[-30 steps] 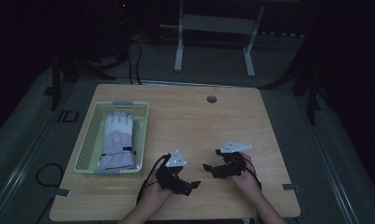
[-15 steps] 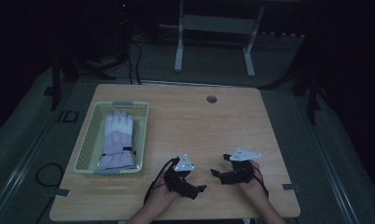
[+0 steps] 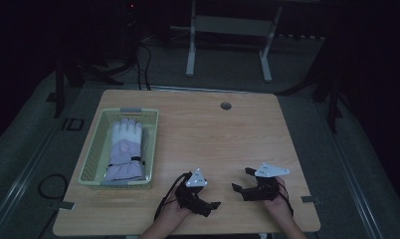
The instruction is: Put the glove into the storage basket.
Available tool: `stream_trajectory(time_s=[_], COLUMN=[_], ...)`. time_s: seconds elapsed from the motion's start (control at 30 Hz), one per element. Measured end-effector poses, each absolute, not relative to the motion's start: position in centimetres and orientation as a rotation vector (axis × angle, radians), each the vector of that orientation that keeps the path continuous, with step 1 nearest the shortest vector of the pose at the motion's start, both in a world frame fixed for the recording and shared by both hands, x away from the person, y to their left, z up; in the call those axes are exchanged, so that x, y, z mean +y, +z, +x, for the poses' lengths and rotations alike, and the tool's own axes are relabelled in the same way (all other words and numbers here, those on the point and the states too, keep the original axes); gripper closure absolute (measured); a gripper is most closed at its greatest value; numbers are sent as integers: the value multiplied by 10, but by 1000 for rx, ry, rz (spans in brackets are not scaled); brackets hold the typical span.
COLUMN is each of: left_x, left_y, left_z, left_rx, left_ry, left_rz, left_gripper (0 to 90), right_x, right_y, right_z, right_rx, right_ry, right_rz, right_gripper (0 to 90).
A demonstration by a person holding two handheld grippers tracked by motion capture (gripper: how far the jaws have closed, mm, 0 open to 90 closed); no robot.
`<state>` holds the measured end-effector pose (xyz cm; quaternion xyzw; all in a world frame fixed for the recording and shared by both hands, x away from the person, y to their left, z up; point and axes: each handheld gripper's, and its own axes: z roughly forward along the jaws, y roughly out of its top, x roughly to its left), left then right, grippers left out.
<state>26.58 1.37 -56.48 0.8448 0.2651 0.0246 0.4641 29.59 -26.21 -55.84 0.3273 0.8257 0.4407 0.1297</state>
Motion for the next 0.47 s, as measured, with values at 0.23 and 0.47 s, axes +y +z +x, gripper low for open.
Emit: stream_trajectory(time_s=[0.23,0.47], left_x=[12,14], left_y=[-568,-569], left_z=[266,267], left_rx=[654,664], left_ry=[69,58], left_rz=[2087,2075], left_gripper=[61,61], right_x=[-263,-263], right_y=[-561,-561], right_z=[297,298], right_rx=[2397,2401], right_ry=[1261,1254], right_rz=[963,969], right_gripper=[140,141])
